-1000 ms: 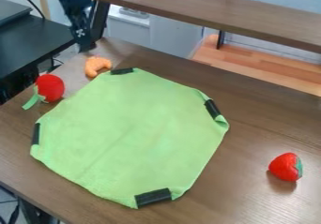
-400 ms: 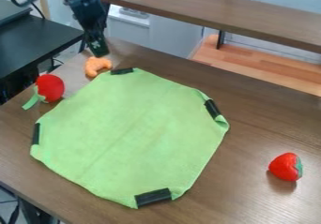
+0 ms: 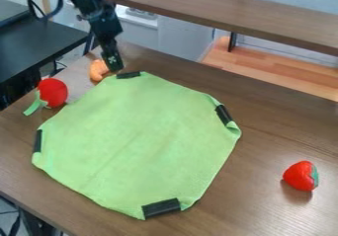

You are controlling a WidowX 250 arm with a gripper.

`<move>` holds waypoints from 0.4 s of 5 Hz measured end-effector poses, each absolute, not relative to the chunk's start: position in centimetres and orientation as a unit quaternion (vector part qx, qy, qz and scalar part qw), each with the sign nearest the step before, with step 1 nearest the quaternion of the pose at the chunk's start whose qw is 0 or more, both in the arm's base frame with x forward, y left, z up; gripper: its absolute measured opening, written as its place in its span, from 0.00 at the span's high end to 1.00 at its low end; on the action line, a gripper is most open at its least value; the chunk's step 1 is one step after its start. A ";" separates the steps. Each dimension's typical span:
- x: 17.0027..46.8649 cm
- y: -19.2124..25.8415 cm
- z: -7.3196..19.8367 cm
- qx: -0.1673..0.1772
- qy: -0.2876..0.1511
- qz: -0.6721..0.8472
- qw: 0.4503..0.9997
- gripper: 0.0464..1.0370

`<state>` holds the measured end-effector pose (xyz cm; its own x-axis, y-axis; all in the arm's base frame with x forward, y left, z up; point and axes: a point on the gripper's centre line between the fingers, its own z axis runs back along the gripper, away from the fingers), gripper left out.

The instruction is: Fold the towel from the top left to the bottom right

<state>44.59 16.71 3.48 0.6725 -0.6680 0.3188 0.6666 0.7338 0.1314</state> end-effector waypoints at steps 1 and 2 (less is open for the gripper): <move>45.8 16.2 2.8 0.009 -0.171 -0.366 0.915 0.04; 46.4 16.4 1.8 0.008 -0.164 -0.360 0.918 0.04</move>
<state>46.43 16.39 1.76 0.6863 -0.6643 0.2961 0.6593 0.7401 0.1323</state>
